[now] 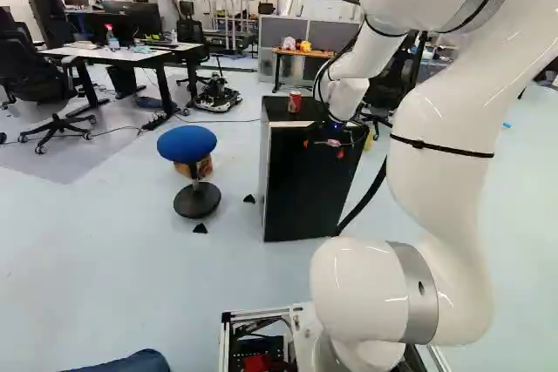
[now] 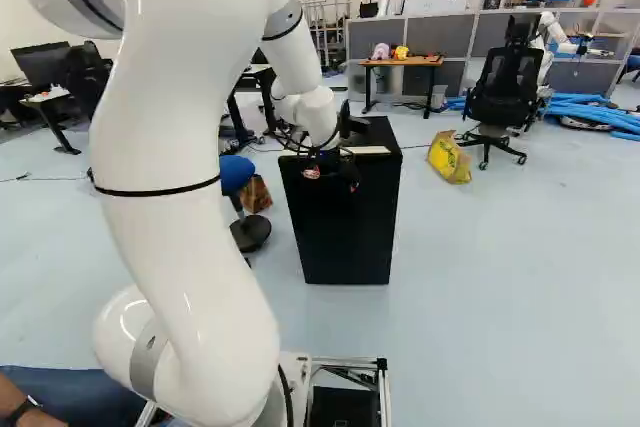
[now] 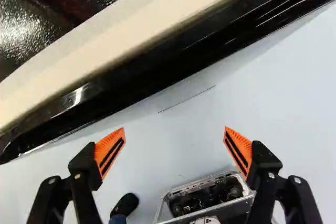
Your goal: Grab a drink from the fridge
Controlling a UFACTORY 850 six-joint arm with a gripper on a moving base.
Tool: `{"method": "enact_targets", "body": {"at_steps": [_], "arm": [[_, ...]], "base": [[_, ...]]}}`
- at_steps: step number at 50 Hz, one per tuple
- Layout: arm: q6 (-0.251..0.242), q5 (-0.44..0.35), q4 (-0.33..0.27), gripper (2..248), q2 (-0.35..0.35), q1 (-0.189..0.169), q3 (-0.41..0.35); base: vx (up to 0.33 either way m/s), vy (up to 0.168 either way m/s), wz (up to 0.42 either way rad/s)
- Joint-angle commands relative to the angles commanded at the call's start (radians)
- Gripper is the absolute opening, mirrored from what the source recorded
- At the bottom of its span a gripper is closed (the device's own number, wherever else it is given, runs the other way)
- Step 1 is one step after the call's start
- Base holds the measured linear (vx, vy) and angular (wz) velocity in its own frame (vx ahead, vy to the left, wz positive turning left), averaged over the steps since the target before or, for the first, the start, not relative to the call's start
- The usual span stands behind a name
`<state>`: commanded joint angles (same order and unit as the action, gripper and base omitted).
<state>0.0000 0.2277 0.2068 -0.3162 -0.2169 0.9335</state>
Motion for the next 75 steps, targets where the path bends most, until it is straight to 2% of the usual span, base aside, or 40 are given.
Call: {"method": "enact_targets", "body": {"at_steps": [15, 35, 58, 75], "arm": [[0.0, 0.0, -0.095, 247, 0.01, 0.04, -0.013], [0.0, 0.0, -0.221, 247, 0.001, 0.063, -0.001], [0.0, 0.0, -0.221, 247, -0.047, 0.094, 0.06], [0.0, 0.0, -0.221, 247, -0.084, 0.103, 0.109]], "base": [[0.0, 0.0, 0.0], [0.0, 0.0, 0.0], [0.0, 0.0, 0.0], [0.0, 0.0, 0.0]]}}
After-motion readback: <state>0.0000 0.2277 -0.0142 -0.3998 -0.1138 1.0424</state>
